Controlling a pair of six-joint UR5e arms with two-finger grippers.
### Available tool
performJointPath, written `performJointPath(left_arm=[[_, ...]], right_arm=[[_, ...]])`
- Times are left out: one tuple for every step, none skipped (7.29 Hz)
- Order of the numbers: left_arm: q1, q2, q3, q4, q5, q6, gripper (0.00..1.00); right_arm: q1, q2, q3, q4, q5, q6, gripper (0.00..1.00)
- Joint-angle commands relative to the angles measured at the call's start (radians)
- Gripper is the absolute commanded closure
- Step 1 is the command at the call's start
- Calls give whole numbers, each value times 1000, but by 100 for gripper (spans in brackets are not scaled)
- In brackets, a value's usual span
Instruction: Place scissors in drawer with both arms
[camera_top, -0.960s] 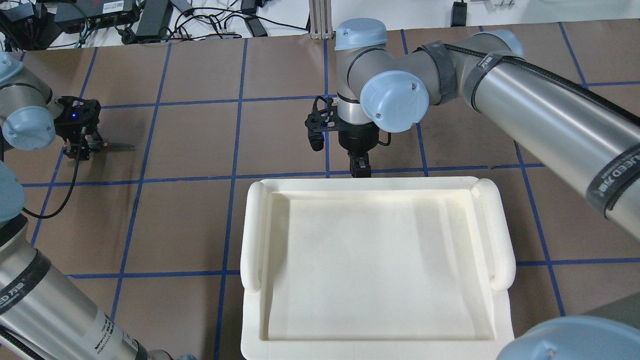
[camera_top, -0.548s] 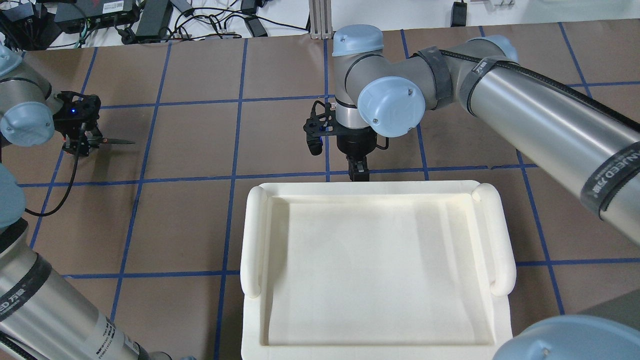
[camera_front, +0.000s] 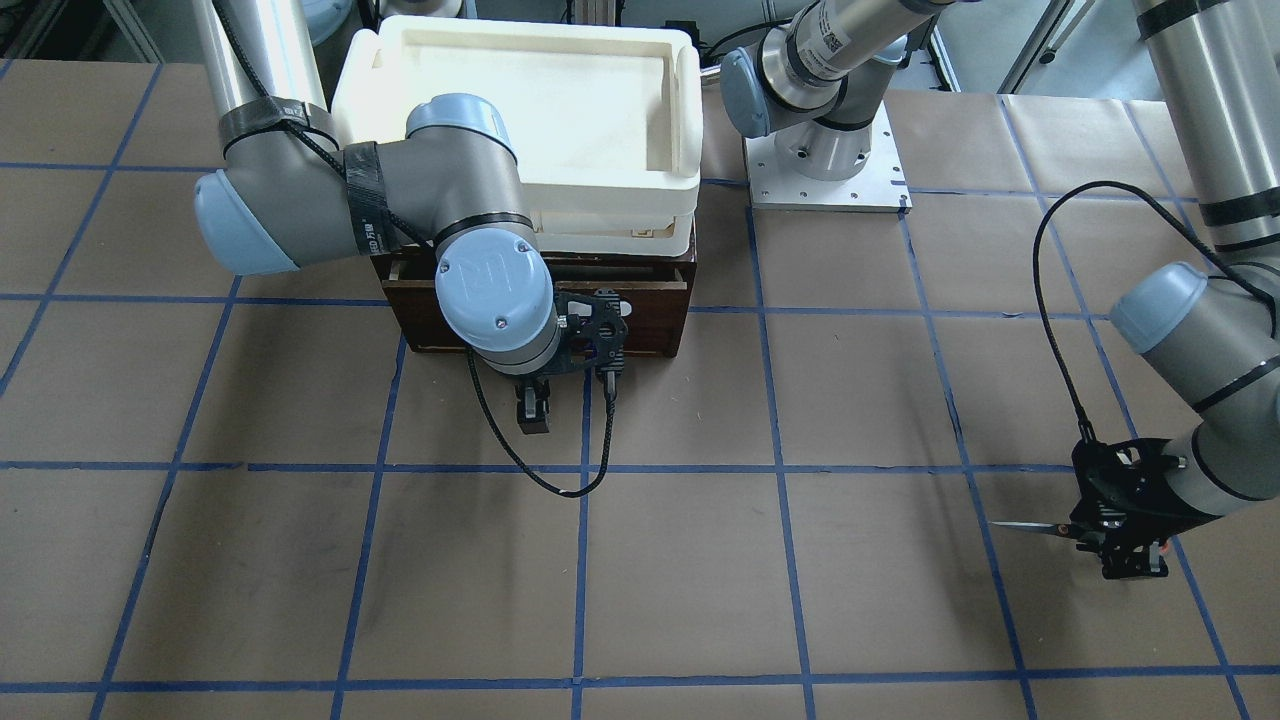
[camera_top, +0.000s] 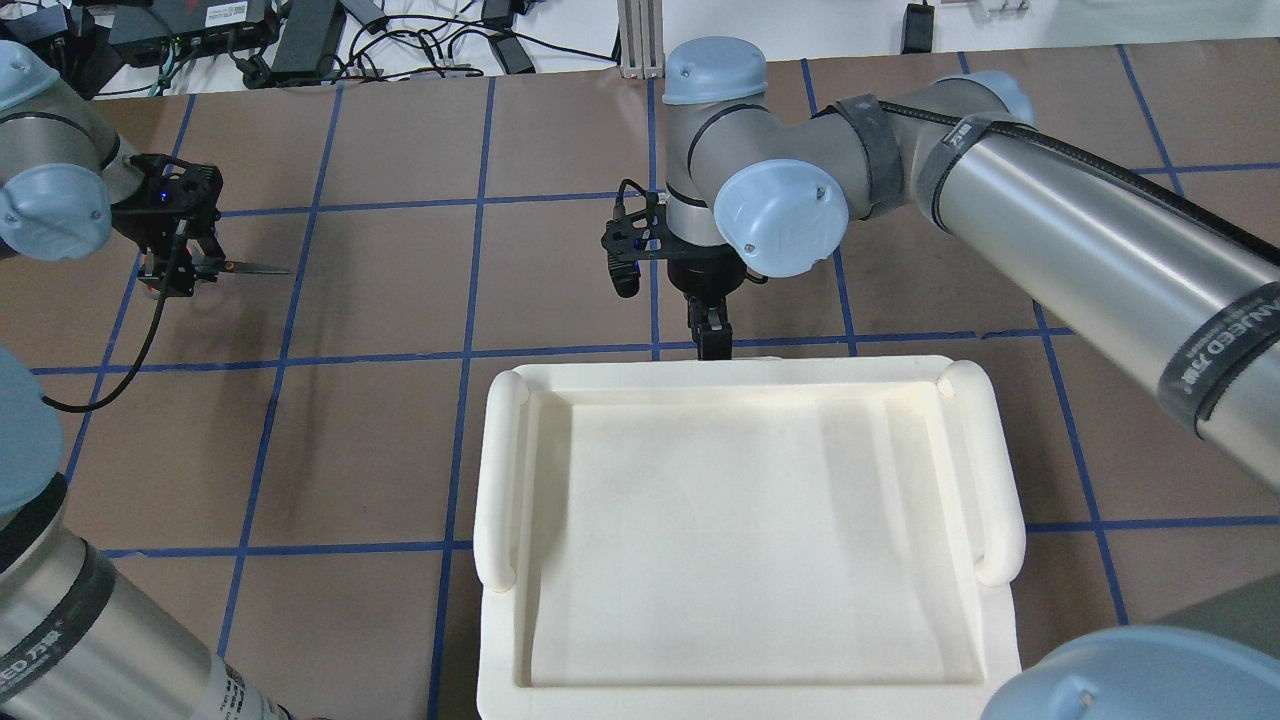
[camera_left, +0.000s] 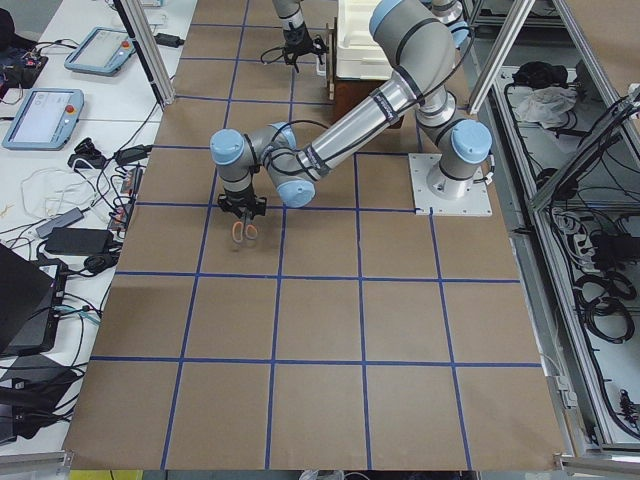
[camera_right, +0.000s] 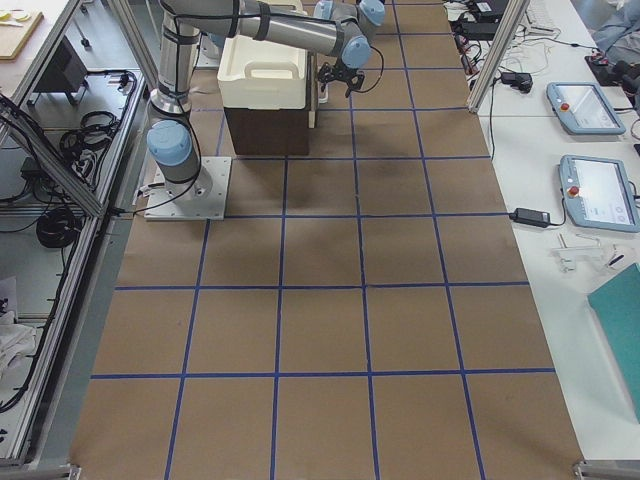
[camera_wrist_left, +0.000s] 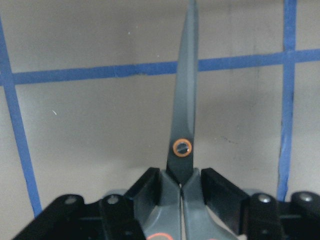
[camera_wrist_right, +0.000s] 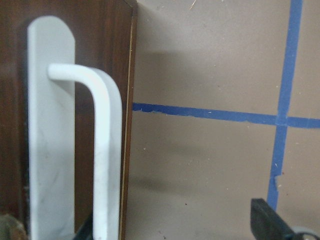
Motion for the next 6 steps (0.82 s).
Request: performJointPath(left_arm=[[-47,64,0,-92,3,-77,100],[-83,95,0,-140,4,-142,100],[-106,134,0,-213,7,-179,100],[-123,170,0,-250,6,-235,100],[-156,190,0,-274,7,-244,100],[-178,204,-2,-289,7,-301,100]], right_arm=[[-4,1,-6,-30,-2,-1,0],[-5,1,-8,-41,-3,-1,0],[-8,3,-8,-45,-8,-1,0],[-13,4,-11,-58,-12,-6,0],[-25,18,-38,-67,-12,-8,0],[-30,44,-78,-67,-15,-8,0]])
